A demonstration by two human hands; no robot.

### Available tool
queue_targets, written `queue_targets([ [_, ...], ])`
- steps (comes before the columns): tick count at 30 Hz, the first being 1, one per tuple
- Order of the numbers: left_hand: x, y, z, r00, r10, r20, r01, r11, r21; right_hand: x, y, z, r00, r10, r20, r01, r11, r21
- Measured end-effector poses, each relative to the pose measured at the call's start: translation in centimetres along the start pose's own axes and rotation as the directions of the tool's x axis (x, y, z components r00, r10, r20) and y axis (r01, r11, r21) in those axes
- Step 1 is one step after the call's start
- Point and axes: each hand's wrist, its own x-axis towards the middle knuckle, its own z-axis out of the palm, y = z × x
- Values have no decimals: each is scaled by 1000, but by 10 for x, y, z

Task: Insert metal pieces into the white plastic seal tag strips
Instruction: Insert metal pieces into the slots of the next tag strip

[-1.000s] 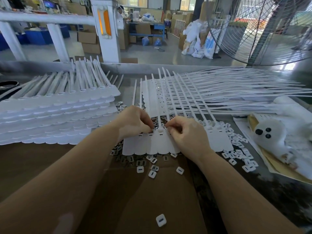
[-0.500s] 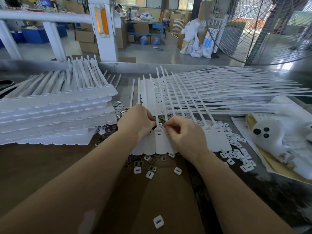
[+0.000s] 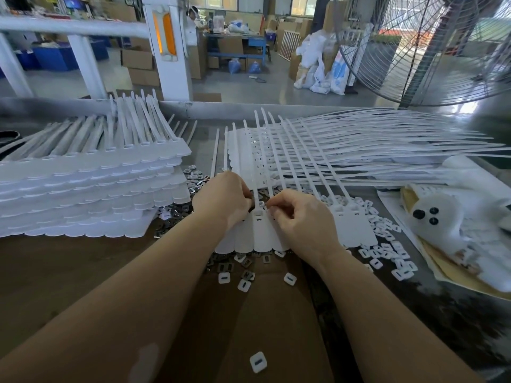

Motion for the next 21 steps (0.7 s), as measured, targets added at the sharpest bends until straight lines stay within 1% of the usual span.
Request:
queue_targets([
  [3,1,-2,2,1000,8,-26,-8,1000,-17,0,0,0,1000,3,4,-3,1000,3],
  [5,2,-5,5,998,21,-59,-24,998,-59,-1,-1,-1,1000,2,8,-2,1000,7],
  [9,2,-10,6,994,12,-112,-38,972,-231,-1,-1,-2,1000,7,5,-7,1000,20],
  [11,2,-12,3,992,-29,-123,-21,921,-389,-2,-1,-2,1000,8,3,-8,1000,24],
  [14,2,-16,-4,992,-81,-99,4,794,-608,-1,-1,-2,1000,10,3,-10,1000,26],
  [16,0,-19,-7,993,-90,-74,18,745,-666,-1,-1,-2,1000,9,4,-9,1000,29],
  [21,-3,-21,-8,996,-55,-68,-8,723,-691,-2,-1,-1,1000,9,-6,-8,999,46],
])
